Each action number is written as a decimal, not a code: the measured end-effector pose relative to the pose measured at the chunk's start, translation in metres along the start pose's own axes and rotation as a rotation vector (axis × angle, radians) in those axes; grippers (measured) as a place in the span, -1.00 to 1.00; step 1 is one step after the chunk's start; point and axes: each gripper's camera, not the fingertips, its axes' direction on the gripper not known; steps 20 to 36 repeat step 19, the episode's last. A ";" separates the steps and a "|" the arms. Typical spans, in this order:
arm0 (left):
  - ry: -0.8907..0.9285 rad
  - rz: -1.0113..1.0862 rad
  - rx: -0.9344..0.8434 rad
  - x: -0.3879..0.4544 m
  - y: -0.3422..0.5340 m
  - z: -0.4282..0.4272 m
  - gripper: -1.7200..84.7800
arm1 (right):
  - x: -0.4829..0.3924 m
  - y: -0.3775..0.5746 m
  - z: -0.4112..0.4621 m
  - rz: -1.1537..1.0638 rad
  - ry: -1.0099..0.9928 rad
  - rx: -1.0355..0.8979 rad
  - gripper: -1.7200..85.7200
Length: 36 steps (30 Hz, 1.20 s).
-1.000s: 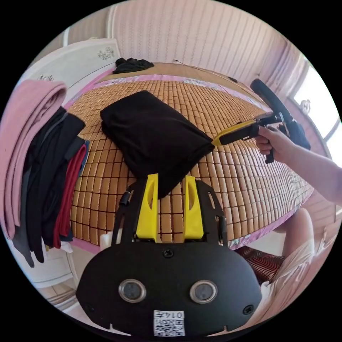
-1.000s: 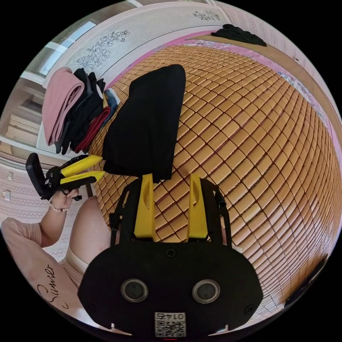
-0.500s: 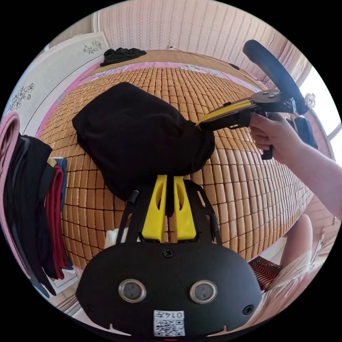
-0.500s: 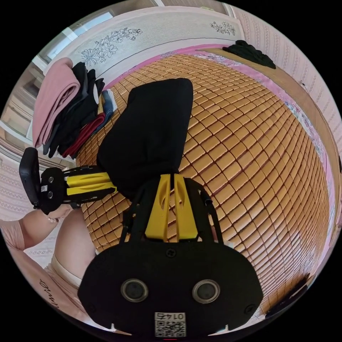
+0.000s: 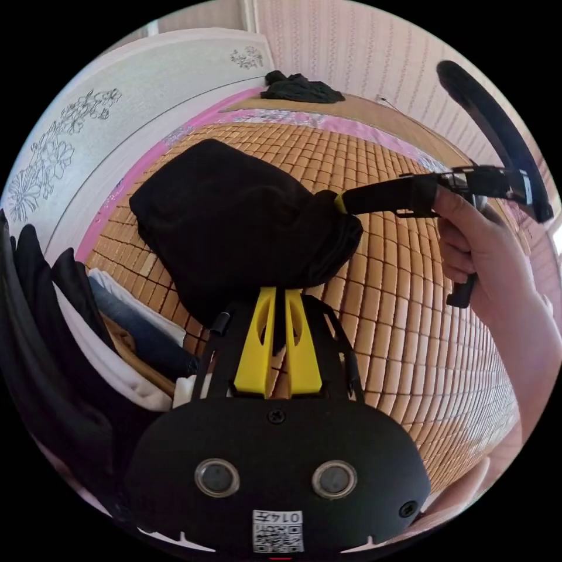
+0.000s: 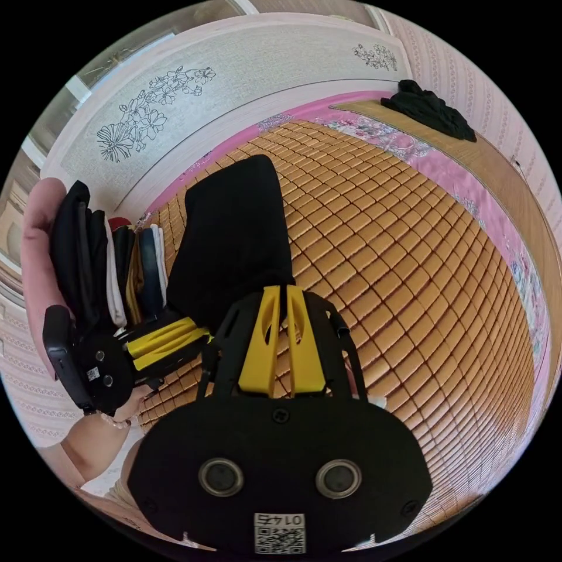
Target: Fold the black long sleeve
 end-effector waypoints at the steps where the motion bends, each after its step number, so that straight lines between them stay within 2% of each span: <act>1: 0.051 -0.055 0.003 -0.007 -0.005 0.003 -0.90 | -0.003 -0.006 0.002 -0.007 0.031 -0.025 -0.96; 3: 0.103 -0.049 0.036 -0.001 -0.002 0.000 -0.86 | -0.003 0.001 0.002 0.000 0.051 -0.040 -0.97; 6: 0.115 0.083 0.072 0.038 0.017 -0.012 -0.86 | 0.002 0.051 -0.007 -0.026 0.048 -0.033 -0.98; 12: 0.274 0.391 0.046 0.151 0.074 -0.048 -0.84 | 0.024 0.251 -0.081 -0.029 0.011 0.065 -0.98; 16: 0.502 0.691 0.091 0.259 0.105 -0.080 -0.83 | 0.046 0.424 -0.165 0.056 0.247 0.076 -0.95; 19: 0.634 0.856 0.130 0.337 0.116 -0.095 -0.84 | 0.066 0.536 -0.229 0.219 0.465 0.084 -0.83; 36: 0.634 0.856 0.130 0.337 0.116 -0.095 -0.84 | 0.066 0.536 -0.229 0.219 0.465 0.084 -0.83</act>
